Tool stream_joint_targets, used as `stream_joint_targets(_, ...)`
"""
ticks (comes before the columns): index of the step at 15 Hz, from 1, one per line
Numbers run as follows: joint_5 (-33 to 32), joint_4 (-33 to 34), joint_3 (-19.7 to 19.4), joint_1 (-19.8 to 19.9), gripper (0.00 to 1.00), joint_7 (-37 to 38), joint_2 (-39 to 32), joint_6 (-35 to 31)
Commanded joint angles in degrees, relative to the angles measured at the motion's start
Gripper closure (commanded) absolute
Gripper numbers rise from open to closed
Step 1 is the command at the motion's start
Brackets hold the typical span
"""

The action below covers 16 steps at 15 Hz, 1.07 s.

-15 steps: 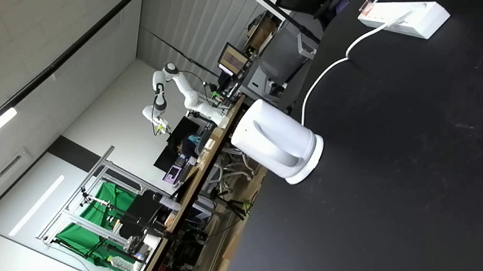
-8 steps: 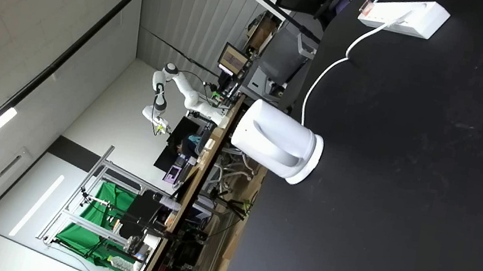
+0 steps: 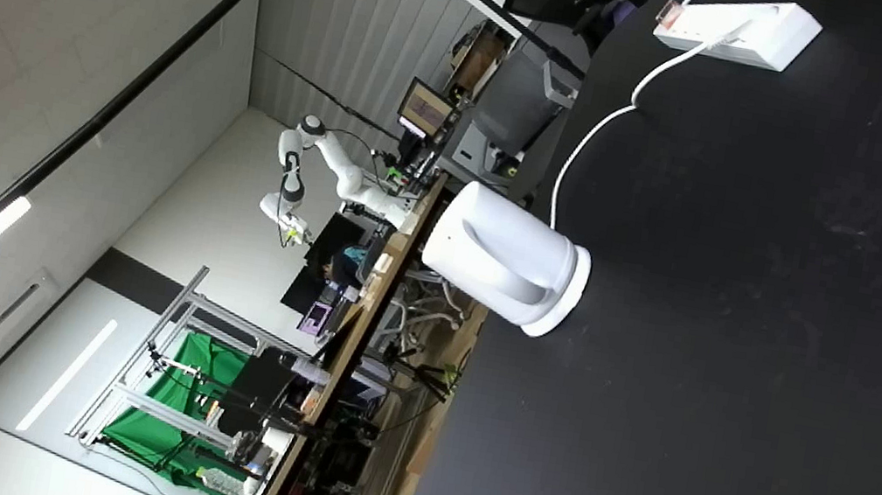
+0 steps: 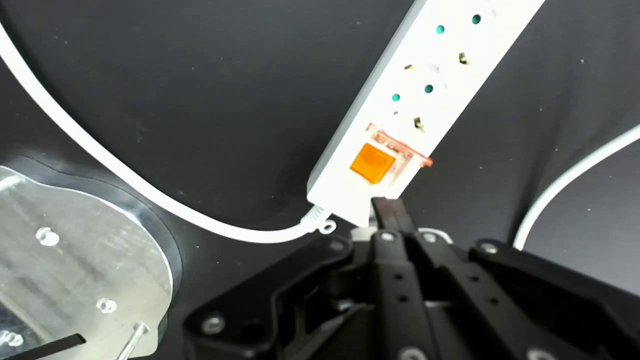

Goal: Turn the switch of the extension cord

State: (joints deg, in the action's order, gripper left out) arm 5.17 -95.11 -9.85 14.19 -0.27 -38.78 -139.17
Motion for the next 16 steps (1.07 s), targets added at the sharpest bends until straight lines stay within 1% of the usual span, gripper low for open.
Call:
stream_joint_targets(1,1.4,2.4,1.1,1.0,1.0,1.3,-2.0,-0.2)
stream_joint_targets(7,2.0,3.1,1.4,1.3,1.0,1.4,-3.5,-1.0)
stream_joint_targets(11,4.5,3.1,2.3,2.4,1.0,0.9,-4.3,-2.3)
stream_joint_targets(16,7.1,3.4,3.0,3.9,1.0,1.6,-5.0,-1.9)
